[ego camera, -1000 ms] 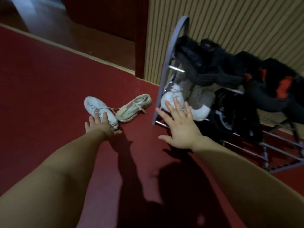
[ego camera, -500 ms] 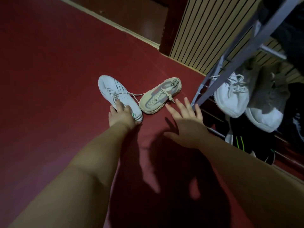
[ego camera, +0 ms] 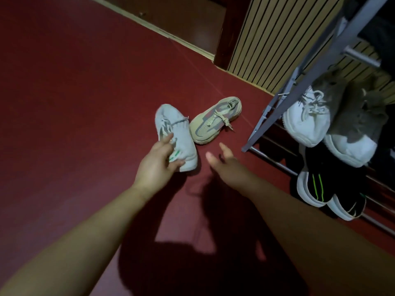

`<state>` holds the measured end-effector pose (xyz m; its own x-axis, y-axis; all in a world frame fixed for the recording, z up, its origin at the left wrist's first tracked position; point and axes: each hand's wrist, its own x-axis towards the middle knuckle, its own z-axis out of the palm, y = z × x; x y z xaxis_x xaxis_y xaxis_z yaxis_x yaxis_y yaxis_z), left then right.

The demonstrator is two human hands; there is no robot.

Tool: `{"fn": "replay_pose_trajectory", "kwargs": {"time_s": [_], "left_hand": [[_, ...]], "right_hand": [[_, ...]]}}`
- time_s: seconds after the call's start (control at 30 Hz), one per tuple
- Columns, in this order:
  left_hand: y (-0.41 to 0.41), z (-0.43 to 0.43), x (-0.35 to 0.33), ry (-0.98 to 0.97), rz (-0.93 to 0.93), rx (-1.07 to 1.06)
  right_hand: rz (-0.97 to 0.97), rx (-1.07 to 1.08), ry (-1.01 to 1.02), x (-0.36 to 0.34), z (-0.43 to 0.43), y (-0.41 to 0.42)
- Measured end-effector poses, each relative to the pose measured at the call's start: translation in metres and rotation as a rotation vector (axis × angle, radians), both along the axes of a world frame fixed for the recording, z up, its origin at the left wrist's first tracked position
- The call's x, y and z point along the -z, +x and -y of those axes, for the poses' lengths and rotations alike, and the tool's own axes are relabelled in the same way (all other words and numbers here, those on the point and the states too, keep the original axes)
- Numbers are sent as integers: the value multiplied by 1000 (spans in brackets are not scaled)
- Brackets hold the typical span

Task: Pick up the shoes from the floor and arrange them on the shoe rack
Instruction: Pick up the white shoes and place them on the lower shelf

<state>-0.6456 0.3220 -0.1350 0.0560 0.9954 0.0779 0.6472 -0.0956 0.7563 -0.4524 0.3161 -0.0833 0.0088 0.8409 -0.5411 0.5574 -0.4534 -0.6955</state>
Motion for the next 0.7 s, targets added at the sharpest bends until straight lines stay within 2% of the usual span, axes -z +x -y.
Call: {"fn": "replay_pose_trajectory", "kwargs": {"time_s": [0.07, 0.1, 0.2, 0.3, 0.4, 0.5, 0.6, 0.7], "left_hand": [[-3, 33, -17, 57, 68, 137], [-2, 48, -26, 70, 95, 209], [4, 80, -41, 58, 146, 349], [8, 96, -59, -102, 345, 345], [8, 101, -72, -321, 564, 237], [14, 108, -83, -552, 574, 282], [35, 119, -91, -475, 616, 455], [62, 126, -100, -404, 636, 475]], "right_hand": [[-283, 237, -138, 3, 2, -14], [-369, 299, -126, 5, 3, -21], [-377, 357, 41, 16, 18, -29], [-306, 298, 143, 18, 41, -21], [-281, 231, 246, 4, 66, -2], [-313, 79, 333, -16, 93, 16], [-367, -73, 350, -40, 117, 34], [-379, -108, 376, -60, 136, 57]]}}
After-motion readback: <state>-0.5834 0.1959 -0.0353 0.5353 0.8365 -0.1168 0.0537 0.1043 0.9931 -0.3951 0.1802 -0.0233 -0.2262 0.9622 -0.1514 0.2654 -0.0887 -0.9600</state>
